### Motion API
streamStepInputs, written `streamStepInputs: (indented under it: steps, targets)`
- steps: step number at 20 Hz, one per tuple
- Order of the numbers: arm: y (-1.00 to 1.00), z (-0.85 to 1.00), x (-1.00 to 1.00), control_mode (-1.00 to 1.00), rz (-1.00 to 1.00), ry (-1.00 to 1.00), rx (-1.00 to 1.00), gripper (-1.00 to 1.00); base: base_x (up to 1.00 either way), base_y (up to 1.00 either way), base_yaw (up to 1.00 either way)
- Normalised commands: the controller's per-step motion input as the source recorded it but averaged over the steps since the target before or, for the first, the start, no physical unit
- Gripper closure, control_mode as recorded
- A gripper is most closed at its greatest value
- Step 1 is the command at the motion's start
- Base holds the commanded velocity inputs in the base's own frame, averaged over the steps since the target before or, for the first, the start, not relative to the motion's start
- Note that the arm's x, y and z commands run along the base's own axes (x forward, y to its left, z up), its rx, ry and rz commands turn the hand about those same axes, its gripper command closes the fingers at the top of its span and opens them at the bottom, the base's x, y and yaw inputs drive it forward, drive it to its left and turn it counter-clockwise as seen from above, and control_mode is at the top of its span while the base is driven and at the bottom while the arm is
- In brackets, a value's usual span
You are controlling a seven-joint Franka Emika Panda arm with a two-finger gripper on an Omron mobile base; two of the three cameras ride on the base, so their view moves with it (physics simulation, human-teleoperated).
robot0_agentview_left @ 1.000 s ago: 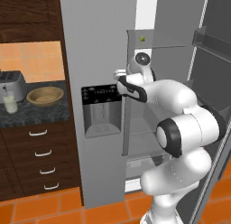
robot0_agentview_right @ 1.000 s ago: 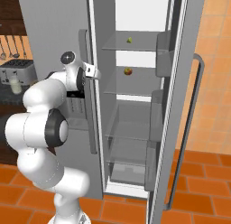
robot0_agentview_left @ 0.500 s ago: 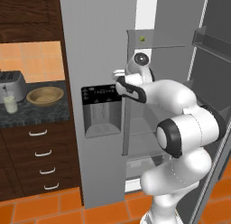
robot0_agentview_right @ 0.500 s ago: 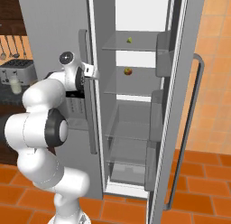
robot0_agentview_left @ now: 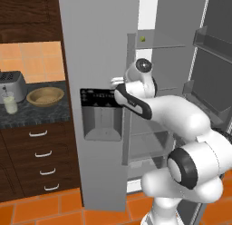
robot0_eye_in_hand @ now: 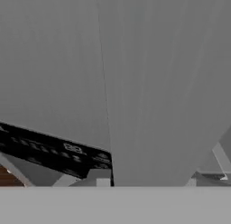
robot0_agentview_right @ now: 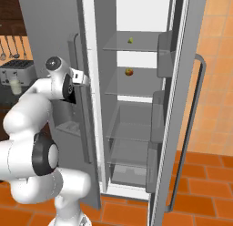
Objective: Grab a lemon wedge from the fridge and one ice cube from the ice bowl, and put them in the glass of lemonade.
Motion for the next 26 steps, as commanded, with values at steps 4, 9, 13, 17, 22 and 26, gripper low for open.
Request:
streamStepInputs:
  steps: [4,9,13,17,22,26]
  targets:
    - [0.68,0.55,-1.00,-1.00,0.22,0.00,0.00,1.00,0.00,0.00,0.00]
    - [0.52,0.70,-1.00,-1.00,0.25,0.00,0.00,1.00,0.00,0.00,0.00]
    - [0.27,0.58,-1.00,-1.00,0.16,0.00,-0.03,1.00,0.00,0.00,0.00]
    - [-0.03,0.67,-0.80,-1.00,-0.01,-0.02,-0.01,1.00,0.00,0.00,0.00]
    - [-0.15,0.38,-0.45,-1.00,-0.15,-0.01,0.00,1.00,0.00,0.00,0.00]
    - [-0.77,0.13,-0.06,-1.00,-0.23,0.00,0.09,1.00,0.00,0.00,0.00]
